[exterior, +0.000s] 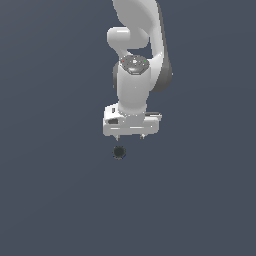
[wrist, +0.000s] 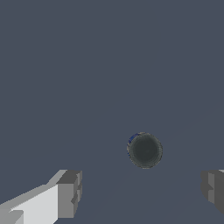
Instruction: Pick up the object and move it to a goal position.
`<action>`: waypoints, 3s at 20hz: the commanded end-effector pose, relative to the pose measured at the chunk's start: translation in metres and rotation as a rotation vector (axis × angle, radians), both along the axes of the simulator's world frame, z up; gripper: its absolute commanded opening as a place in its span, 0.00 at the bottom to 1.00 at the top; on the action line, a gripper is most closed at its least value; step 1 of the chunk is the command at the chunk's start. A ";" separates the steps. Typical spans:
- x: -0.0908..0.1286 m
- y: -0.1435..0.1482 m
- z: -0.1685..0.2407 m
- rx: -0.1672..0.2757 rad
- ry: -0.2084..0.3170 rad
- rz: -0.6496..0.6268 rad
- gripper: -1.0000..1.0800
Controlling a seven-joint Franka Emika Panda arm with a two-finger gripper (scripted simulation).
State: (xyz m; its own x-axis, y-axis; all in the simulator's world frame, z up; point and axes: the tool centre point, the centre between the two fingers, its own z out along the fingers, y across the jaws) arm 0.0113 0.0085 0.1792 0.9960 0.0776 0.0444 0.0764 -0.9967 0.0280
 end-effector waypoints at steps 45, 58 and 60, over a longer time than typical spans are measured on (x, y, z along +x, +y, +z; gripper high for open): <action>-0.018 -0.050 -0.109 0.039 0.035 -0.634 0.96; -0.019 -0.052 -0.127 0.039 0.037 -0.661 0.96; -0.020 -0.052 -0.136 0.039 0.037 -0.662 0.96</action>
